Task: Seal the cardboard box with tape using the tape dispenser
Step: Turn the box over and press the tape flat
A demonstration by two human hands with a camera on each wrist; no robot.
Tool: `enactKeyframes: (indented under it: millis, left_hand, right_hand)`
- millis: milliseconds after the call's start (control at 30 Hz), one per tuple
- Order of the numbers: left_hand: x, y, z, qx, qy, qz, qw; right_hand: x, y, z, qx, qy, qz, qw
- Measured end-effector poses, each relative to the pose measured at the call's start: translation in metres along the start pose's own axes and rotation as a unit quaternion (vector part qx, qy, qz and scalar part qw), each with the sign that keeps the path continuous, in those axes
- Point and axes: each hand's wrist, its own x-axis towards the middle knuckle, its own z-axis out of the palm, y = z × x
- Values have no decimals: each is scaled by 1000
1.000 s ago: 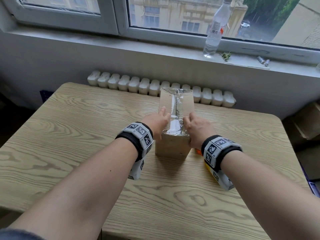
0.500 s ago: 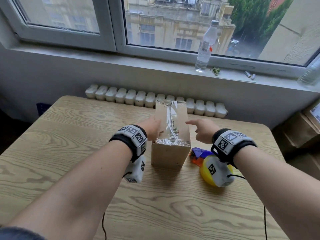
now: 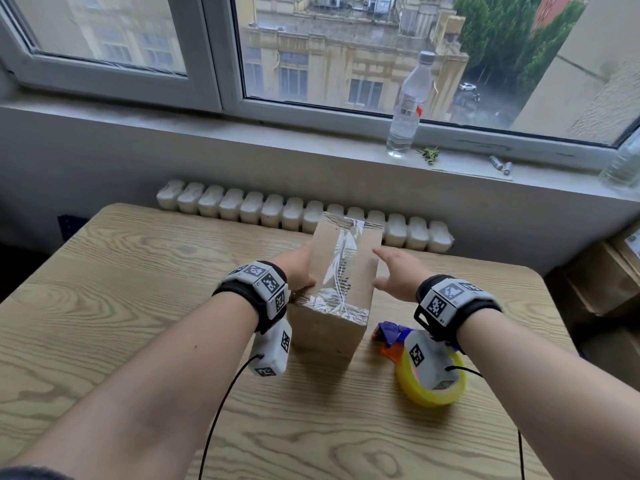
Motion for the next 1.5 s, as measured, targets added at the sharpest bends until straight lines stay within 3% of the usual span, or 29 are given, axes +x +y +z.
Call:
enactKeyframes:
  millis: [167,667,800,1000,1067,1200,1500]
  left_hand:
    - [11,-1,3,-88,-29,2,996]
    - [32,-7,-4,-44,-11,0,999]
    - [34,-16,-3,-44,-1,-39,998]
    - [22,-38,-4,-26,81,-130,988]
    - [13,-40,-7,-50,101,-177,978]
    - [-2,-48,-8,-129,81,-237,960]
    - [-33,-45,-9,-218,120,-198,948]
  right_hand:
    - [33,3,10,24,33,12,999]
    - [86,-7,-5,-30,88,114,989]
    - [83,-2,-8,-36,85,143,985]
    - [64,-8,0,-68,75,125,987]
    - [60,-14,3,-59,48,114,991]
    - [49,-24,5,-56,32,105,992]
    - [10,-37,0,-80,-14,117,990]
